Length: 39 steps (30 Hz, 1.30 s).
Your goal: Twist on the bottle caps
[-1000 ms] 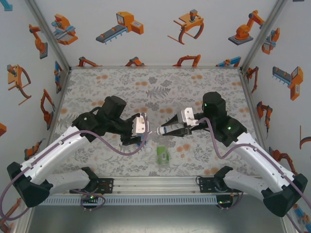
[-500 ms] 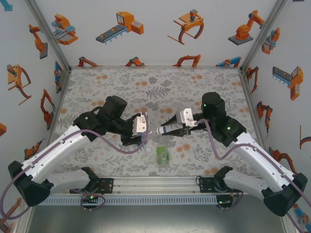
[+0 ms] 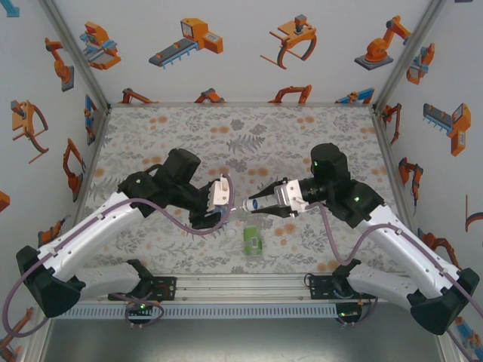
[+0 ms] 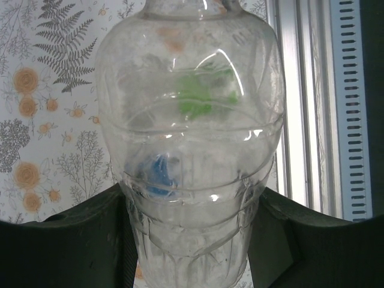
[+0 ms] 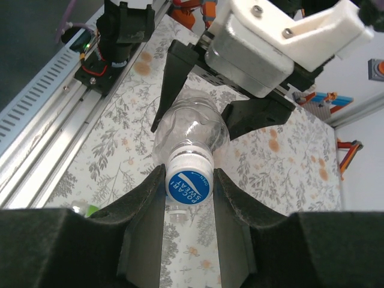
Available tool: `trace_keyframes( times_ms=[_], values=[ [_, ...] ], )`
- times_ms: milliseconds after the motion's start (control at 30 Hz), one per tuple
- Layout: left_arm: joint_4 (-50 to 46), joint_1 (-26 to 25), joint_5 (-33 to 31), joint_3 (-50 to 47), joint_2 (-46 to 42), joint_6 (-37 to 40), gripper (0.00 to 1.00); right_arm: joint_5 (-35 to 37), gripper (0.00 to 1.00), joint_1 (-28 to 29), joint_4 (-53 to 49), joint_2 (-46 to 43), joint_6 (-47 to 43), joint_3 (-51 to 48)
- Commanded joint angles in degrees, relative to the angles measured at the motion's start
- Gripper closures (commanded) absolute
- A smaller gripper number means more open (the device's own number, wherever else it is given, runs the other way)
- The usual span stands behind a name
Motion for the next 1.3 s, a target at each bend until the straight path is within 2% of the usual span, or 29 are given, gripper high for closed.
trace_keyframes(
  times_ms=[0,267,600,700,867,1000,1067,1267],
  values=[
    [1.5,-0.9,6.3,4.1,0.7,0.6,1.00,-2.0,1.00,1.4,-8.3,1.9,-10.4,2.9],
    [-4.3,-1.8,7.0,6.9,3.1,2.9,1.00,-0.3,1.00,3.7,-16.5,3.5,-20.3,6.2],
    [-10.1,-4.0,5.6,10.4,6.2,5.5,1.00,-0.9,1.00,4.6,-18.2,4.5,-21.9,6.9],
    [-8.0,-4.1,4.9,9.6,5.5,4.9,1.00,-0.1,1.00,4.8,-14.9,4.4,-14.5,5.6],
    [-0.9,-4.1,1.1,5.9,2.8,2.7,1.00,2.3,1.00,5.0,0.0,2.3,9.2,-0.9],
    [2.3,-4.1,-1.4,4.0,1.3,2.6,1.00,5.7,1.00,5.0,9.6,0.1,24.5,-5.9],
    [4.0,-4.0,-1.8,3.0,0.4,2.5,1.00,8.2,1.00,5.1,13.7,-0.9,32.1,-8.2],
    [9.2,-4.0,-2.9,0.6,-1.5,2.3,1.00,22.6,1.00,5.3,20.4,-2.6,55.1,-12.6]
  ],
)
